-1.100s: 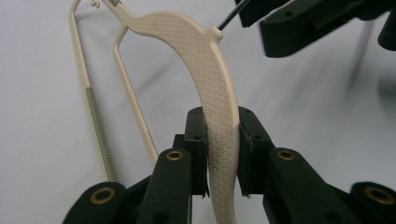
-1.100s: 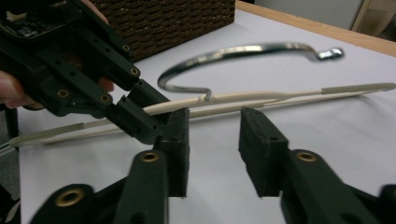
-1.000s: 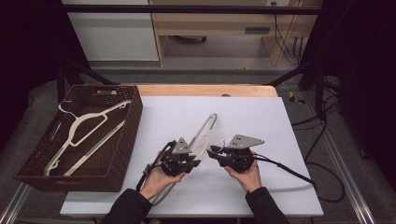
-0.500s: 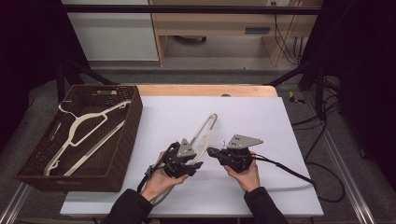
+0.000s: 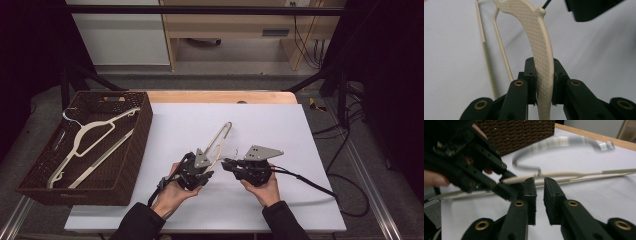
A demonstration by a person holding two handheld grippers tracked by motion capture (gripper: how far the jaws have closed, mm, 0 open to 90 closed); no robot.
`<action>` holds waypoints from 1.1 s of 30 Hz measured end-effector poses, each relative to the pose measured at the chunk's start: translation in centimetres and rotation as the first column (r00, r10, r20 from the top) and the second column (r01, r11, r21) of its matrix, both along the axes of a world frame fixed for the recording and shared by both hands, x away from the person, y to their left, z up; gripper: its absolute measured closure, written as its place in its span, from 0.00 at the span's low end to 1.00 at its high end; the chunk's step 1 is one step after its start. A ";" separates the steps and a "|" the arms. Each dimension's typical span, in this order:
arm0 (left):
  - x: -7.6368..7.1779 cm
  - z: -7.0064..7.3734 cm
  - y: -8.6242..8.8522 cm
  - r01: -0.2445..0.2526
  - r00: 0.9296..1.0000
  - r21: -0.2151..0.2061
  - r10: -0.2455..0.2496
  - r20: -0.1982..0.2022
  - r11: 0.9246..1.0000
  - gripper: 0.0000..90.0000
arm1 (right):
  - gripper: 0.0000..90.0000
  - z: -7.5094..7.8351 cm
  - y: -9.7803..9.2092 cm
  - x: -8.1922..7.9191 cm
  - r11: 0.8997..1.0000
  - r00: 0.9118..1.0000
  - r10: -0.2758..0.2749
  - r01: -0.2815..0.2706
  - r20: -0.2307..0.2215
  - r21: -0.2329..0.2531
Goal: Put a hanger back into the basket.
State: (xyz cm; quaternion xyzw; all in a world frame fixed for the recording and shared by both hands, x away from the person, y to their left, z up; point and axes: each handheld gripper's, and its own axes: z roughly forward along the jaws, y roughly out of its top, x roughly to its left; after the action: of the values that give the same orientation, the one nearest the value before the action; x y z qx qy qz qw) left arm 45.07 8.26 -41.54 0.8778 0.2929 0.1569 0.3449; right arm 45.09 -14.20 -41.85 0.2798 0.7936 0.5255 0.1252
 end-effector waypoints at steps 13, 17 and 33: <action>2.0 1.4 4.7 -0.142 0.990 -0.087 0.139 -0.030 0.986 0.92 | 0.31 0.2 -5.9 -1.2 0.986 0.987 -0.161 0.161 -0.005 0.049; 2.3 1.5 5.4 -0.185 0.983 -0.109 0.182 -0.033 0.977 0.93 | 0.22 -0.1 -7.5 -1.6 0.977 0.977 -0.211 0.211 -0.017 0.042; 1.0 4.9 8.1 -0.145 0.989 -0.204 0.147 -0.004 0.968 0.95 | 0.08 0.5 -10.0 -2.2 0.957 0.957 -0.289 0.289 -0.011 0.039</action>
State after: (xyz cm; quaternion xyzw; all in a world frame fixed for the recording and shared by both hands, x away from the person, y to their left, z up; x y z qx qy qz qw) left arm 46.12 16.36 -36.60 0.8130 0.3694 0.1558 0.4223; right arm 42.86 -24.24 -41.39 0.3965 0.7340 0.5166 0.1929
